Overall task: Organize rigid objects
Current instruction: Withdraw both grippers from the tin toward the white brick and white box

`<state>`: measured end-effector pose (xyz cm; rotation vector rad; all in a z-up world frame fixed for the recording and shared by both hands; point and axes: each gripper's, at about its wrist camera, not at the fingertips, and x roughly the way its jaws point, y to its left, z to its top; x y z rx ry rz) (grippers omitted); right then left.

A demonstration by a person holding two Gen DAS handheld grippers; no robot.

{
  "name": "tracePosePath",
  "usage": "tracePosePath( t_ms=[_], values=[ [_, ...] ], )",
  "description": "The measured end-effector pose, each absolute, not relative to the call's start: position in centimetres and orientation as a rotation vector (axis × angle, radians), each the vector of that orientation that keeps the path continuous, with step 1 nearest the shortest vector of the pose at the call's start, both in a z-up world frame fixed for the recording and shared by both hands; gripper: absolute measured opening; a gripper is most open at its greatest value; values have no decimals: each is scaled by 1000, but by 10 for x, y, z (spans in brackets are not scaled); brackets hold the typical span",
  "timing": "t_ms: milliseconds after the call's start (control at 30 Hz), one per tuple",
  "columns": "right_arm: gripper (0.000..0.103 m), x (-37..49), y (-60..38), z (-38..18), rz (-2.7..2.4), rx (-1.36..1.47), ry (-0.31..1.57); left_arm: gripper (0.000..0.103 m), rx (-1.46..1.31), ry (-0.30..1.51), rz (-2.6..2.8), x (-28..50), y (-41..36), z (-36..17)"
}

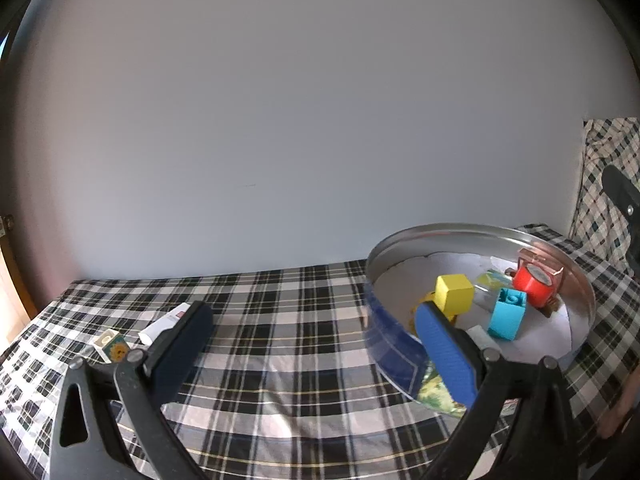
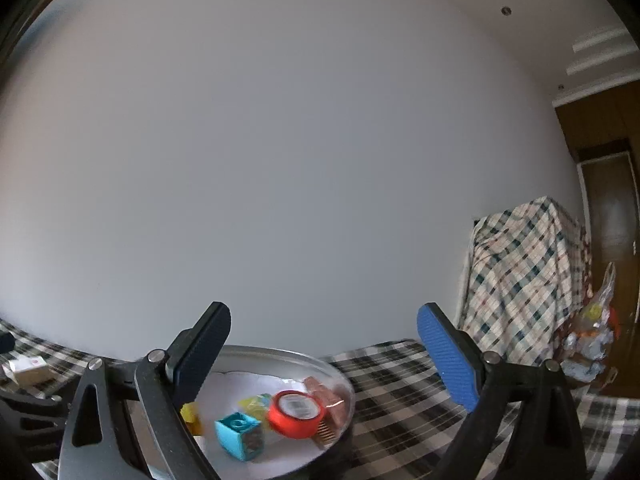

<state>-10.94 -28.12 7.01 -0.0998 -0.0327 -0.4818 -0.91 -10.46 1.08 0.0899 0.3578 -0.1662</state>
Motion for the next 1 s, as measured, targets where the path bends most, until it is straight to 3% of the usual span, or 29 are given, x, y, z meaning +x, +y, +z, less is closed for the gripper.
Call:
tracePosePath(
  t_ms=[1000],
  values=[
    [96, -45, -178, 48, -238, 14, 127, 102, 61, 434, -28, 30, -1, -3]
  ],
)
